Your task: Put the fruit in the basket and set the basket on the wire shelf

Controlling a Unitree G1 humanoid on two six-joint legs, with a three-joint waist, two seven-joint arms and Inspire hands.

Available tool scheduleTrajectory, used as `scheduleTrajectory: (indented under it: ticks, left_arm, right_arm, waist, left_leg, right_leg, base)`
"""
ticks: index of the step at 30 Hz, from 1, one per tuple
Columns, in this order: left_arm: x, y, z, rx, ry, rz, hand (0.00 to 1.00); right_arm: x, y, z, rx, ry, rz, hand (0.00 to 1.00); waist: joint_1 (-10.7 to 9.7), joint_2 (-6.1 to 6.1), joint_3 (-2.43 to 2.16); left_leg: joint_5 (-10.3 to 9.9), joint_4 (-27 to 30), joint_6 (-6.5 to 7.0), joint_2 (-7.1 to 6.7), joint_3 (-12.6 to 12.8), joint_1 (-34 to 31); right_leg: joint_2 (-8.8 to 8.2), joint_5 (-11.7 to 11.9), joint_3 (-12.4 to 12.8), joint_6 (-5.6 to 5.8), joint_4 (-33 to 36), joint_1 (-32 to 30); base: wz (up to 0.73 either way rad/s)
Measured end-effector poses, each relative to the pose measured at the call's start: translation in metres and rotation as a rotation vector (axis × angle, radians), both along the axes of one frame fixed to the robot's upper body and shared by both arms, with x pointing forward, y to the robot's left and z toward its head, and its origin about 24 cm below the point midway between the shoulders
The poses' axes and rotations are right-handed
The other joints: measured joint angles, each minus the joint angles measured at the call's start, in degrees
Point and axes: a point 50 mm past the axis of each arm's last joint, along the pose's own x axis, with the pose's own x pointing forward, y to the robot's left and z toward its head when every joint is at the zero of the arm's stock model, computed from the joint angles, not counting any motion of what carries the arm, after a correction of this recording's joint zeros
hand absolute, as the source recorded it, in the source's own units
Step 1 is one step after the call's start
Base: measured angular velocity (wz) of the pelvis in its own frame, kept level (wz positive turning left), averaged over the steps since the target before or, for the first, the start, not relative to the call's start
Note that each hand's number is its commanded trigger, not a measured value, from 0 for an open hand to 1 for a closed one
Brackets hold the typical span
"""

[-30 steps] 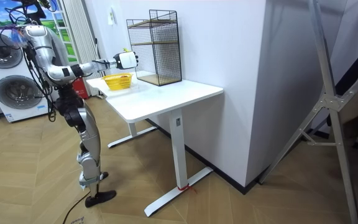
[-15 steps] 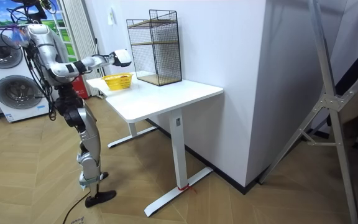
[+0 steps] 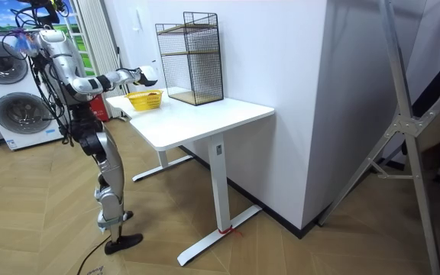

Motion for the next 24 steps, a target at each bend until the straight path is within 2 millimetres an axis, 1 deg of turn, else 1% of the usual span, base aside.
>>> scheduleTrajectory:
  ticks: [2,4,6,9,13,15,19,24]
  left_arm:
    - [0.001,-0.001,0.000,-0.003,-0.004,0.002,0.00]
    - [0.000,-0.002,0.000,-0.003,0.000,0.000,0.00]
    - [0.001,-0.002,0.000,-0.002,-0.001,0.000,0.00]
    - [0.000,-0.002,-0.001,-0.001,0.002,0.001,0.00]
    - [-0.002,-0.004,-0.001,-0.003,0.014,-0.014,0.00]
    - [-0.002,-0.004,-0.001,-0.003,0.014,-0.014,0.00]
    - [-0.002,-0.004,-0.001,-0.005,0.013,-0.014,0.00]
    - [-0.001,-0.004,-0.001,-0.006,0.008,-0.015,0.00]
  right_arm:
    - [-0.001,0.000,-0.005,-0.005,0.025,-0.002,0.00]
    - [-0.003,0.005,-0.008,-0.009,0.041,0.017,0.00]
    - [-0.003,0.007,-0.009,-0.009,0.047,0.027,0.00]
    - [-0.004,0.007,-0.010,-0.012,0.055,0.027,0.00]
    - [-0.006,0.011,-0.013,-0.041,0.063,0.044,0.00]
    - [-0.008,0.013,-0.016,-0.052,0.077,0.056,0.00]
    - [-0.009,0.013,-0.018,-0.074,0.084,0.071,0.00]
    - [-0.011,0.012,-0.021,-0.096,0.092,0.072,0.00]
  waist:
    - [0.06,0.15,0.10]
    - [-0.03,0.54,0.35]
    - [-0.04,0.83,0.41]
    - [0.02,1.15,0.34]
    - [-0.01,1.10,0.22]
    - [0.00,0.99,0.06]
    - [-0.02,0.99,0.02]
    - [-0.16,1.03,-0.19]
  left_leg:
    - [0.00,-0.02,0.00,0.00,-0.01,-0.02]
    - [0.00,-0.05,0.00,0.00,-0.13,-0.10]
    - [0.00,-0.07,0.00,0.01,-0.14,-0.18]
    - [0.00,-0.07,0.00,0.00,-0.14,-0.19]
    - [0.00,0.11,0.00,0.00,-0.11,-0.22]
    - [0.00,0.34,0.00,0.01,-0.11,-0.27]
    - [0.00,0.72,0.00,0.00,-0.12,-0.31]
    - [0.00,1.16,-0.01,-0.01,-0.36,-0.50]
  right_leg:
    - [0.00,0.00,-0.02,0.00,-0.03,-0.01]
    - [0.01,0.00,-0.15,0.00,-0.05,-0.02]
    - [0.01,0.00,-0.17,0.00,-0.05,-0.10]
    - [0.01,0.00,-0.22,0.00,-0.04,-0.11]
    - [0.01,0.00,-0.21,0.00,0.00,-0.10]
    - [0.01,0.00,-0.20,0.00,0.01,-0.03]
    - [-0.03,0.00,-0.21,0.00,0.08,0.13]
    - [-0.07,0.01,-0.47,-0.02,0.22,0.24]
  base:
    - [0.03]
    - [0.00]
    - [0.00]
    - [0.00]
    - [0.00]
    - [0.00]
    - [0.00]
    - [0.02]
